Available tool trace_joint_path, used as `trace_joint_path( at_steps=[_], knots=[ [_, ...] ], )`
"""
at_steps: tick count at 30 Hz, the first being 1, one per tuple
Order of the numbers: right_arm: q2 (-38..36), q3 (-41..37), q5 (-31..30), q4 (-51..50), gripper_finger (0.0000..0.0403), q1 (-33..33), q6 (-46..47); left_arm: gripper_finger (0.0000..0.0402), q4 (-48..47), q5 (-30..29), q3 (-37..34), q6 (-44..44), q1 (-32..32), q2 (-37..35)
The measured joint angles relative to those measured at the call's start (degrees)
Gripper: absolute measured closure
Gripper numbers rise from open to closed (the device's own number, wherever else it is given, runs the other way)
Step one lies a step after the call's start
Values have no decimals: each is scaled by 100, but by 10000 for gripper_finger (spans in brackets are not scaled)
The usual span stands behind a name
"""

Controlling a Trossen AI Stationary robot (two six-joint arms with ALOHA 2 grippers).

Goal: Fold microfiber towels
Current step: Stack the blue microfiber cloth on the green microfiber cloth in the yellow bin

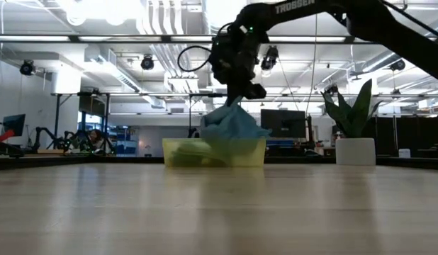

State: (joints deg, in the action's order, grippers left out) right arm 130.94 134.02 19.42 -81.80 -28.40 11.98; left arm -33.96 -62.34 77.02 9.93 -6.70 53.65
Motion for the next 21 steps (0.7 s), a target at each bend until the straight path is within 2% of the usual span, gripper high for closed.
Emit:
trace_joint_path(
  at_steps=[6,21],
  knots=[
    [14,95,-423,635,392,-15,-28,350,5,-1,22,-1,0,10],
    [418,84,-423,1725,392,-57,-208,350,2,2,22,-6,0,31]
  ],
)
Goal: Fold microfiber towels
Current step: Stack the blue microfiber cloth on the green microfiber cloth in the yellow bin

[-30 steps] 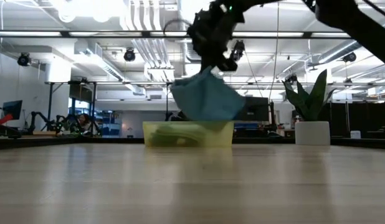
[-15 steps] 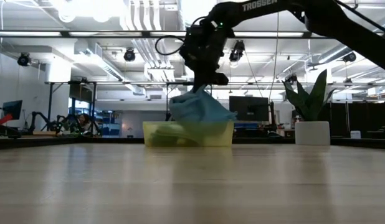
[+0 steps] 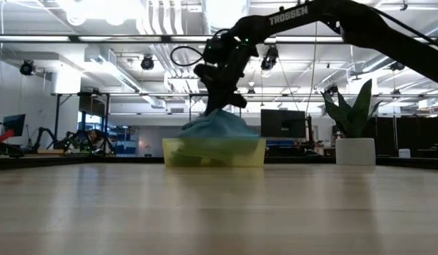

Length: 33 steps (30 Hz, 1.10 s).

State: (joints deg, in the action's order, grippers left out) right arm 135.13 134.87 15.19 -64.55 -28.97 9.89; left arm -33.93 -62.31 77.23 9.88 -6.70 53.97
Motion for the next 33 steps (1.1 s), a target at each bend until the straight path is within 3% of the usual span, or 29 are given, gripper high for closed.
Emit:
trace_joint_path(
  at_steps=[10,18,24,33],
  knots=[
    [275,2,-182,661,380,24,-262,350,2,1,0,-10,0,0],
    [411,-4,-185,946,274,35,-354,350,0,3,0,-14,0,3],
    [318,4,-630,1732,192,45,-358,350,-2,3,-2,-23,0,-9],
    [210,15,-624,1721,146,72,-358,350,-42,3,-2,-22,0,-12]
  ],
)
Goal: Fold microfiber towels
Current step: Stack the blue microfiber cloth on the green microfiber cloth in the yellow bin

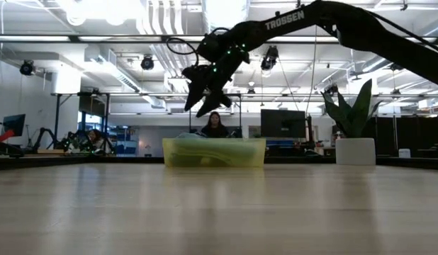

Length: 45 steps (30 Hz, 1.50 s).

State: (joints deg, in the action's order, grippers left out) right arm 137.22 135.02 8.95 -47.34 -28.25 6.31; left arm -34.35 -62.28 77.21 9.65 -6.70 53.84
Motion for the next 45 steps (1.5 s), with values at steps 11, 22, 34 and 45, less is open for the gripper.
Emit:
trace_joint_path(
  at_steps=[11,22,34,45],
  knots=[
    [-1010,-9,-240,-959,165,-149,107,350,-424,449,-124,-1182,387,57],
    [-2806,-13,-752,-971,179,-214,210,350,-719,6209,0,-2949,3693,1242],
    [-3333,-21,-752,-2151,179,-123,367,274,-677,8073,638,-2405,4577,3875],
    [-3403,-26,-752,-2531,179,-85,89,196,-1275,7475,2183,-2417,4672,5685]
  ],
)
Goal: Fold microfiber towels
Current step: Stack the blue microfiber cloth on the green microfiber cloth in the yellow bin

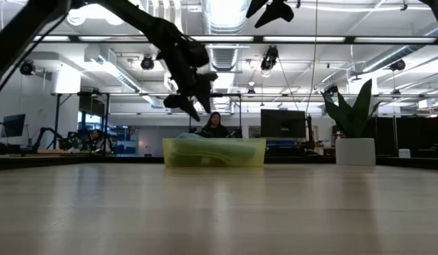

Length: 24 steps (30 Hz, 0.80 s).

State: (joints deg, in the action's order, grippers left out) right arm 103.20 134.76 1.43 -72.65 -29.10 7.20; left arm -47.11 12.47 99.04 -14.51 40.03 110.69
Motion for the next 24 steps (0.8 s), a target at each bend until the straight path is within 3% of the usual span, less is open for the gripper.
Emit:
trace_joint_path(
  at_steps=[5,24],
  knots=[
    [-7,0,-2,5,179,-4,-4,196,-713,-708,372,177,82,478],
    [13,2,-2,307,179,-4,481,196,-416,-511,370,185,347,892]
  ],
)
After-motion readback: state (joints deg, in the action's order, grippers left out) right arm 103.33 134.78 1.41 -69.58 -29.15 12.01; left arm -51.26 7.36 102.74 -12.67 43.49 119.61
